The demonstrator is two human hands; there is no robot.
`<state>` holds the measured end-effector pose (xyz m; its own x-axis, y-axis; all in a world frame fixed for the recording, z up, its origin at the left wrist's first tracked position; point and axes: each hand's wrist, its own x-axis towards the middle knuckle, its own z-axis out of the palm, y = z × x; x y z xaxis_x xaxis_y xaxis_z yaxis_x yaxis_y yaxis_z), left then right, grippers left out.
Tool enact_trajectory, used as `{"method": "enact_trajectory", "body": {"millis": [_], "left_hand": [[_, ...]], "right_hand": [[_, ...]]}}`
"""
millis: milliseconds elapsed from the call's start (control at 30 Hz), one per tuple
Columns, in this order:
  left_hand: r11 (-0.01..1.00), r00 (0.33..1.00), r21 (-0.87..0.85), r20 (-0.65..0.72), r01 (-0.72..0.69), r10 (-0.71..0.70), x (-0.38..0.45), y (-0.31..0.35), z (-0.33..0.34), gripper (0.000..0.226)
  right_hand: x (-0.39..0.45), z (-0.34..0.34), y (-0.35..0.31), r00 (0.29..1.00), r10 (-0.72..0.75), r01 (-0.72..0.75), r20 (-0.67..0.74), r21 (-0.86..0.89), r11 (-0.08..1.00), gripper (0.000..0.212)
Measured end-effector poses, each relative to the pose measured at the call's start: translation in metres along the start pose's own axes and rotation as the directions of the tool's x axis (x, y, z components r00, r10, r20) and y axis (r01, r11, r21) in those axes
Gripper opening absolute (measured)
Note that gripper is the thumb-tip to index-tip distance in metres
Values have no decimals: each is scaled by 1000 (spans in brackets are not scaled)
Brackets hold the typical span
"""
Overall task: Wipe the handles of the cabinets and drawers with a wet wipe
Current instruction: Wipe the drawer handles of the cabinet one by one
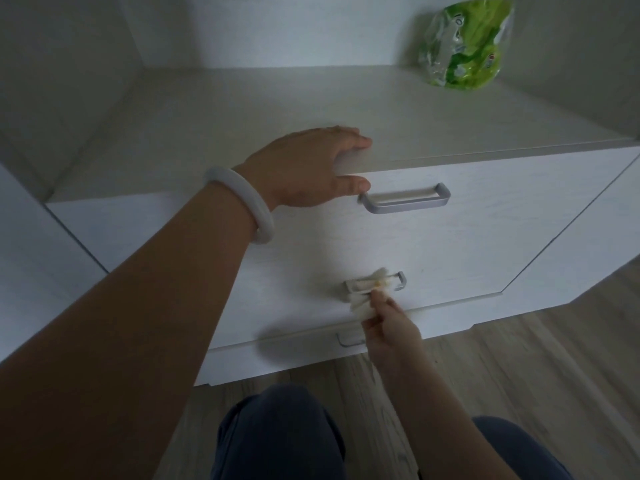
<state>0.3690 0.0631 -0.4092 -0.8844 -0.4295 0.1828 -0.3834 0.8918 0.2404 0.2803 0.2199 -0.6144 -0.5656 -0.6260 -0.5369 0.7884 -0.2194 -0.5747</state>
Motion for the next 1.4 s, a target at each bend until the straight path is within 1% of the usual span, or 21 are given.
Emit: {"method": "enact_trajectory", "body": {"millis": [67, 100, 133, 167, 200, 233, 267, 333, 367, 400, 433, 500, 600, 700, 767, 867, 1000, 1067, 1167, 1267, 1400], "left_hand": [[1000, 1000, 0, 4, -1, 1, -1, 0, 0, 68], [1000, 1000, -1, 5, -4, 4, -1, -1, 1, 68], [1000, 1000, -3, 4, -6, 6, 0, -1, 1, 68], [1000, 1000, -3, 1, -5, 5, 0, -1, 1, 68], [1000, 1000, -3, -2, -5, 5, 1, -1, 2, 68], [1000, 1000, -3, -5, -5, 5, 2, -2, 2, 68], [1000, 1000, -2, -8, -6, 6, 2, -2, 2, 68], [1000, 1000, 0, -12, -9, 9, 2, -2, 2, 68], [1000, 1000, -1, -11, -10, 10, 2, -3, 2, 68], [1000, 1000, -4, -7, -11, 11, 2, -3, 2, 68], [1000, 1000, -7, -2, -10, 10, 1, -4, 2, 68], [1000, 1000, -3, -1, -4, 4, 1, -4, 3, 69], [1000, 1000, 2, -10, -3, 3, 2, -2, 3, 69], [1000, 1000, -3, -15, -2, 2, 1, 0, 1, 68], [1000, 1000, -2, -11, -7, 7, 1, 0, 1, 68], [1000, 1000, 4, -1, -10, 10, 0, 0, 1, 68], [1000, 1000, 12, -1, -3, 3, -1, -1, 1, 68], [1000, 1000, 13, -8, -5, 6, 0, 0, 1, 68], [1000, 1000, 6, -14, -4, 4, 0, 1, 1, 68], [1000, 1000, 2, -2, -1, 1, -1, 0, 0, 68], [1000, 1000, 9, -5, 1, -1, 0, 0, 0, 69]], "right_hand": [[-6, -3, 1, 1000, 5, -2, 12, -252, 968, 11], [-7, -8, -4, 997, -67, 51, -24, -405, 913, 11], [-9, -12, -13, 978, -198, 129, -63, -565, 815, 10], [-11, -16, -24, 927, -367, 209, -79, -704, 679, 10], [-14, -18, -35, 845, -532, 276, -57, -805, 525, 9], [-16, -18, -44, 753, -658, 336, 9, -865, 372, 11], [-15, -16, -49, 678, -729, 380, 100, -896, 231, 17], [-7, -11, -51, 547, -761, 440, 348, -893, -92, 30], [0, -10, -46, 497, -720, 452, 484, -853, -262, 34], [5, -12, -37, 478, -661, 442, 579, -808, -389, 37], [9, -15, -29, 499, -609, 430, 616, -786, -443, 40], [10, -17, -20, 568, -579, 416, 585, -811, -412, 41], [7, -9, -17, 616, -571, 418, 543, -839, -348, 22], [6, 9, -7, 682, -462, 482, 567, -823, -299, 18], [4, 19, 3, 703, -398, 513, 589, -808, -291, 17], [-5, 18, -7, 734, -386, 523, 559, -827, -205, 15], [-2, -2, -34, 712, -505, 470, 488, -865, -173, 22], [0, 3, -24, 735, -485, 447, 474, -876, -180, 22], [-8, 20, 6, 732, -397, 532, 553, -829, -173, 11], [-8, 12, 3, 689, -432, 588, 582, -797, -136, 5], [-7, -3, -17, 693, -507, 560, 512, -825, -68, 17]]}}
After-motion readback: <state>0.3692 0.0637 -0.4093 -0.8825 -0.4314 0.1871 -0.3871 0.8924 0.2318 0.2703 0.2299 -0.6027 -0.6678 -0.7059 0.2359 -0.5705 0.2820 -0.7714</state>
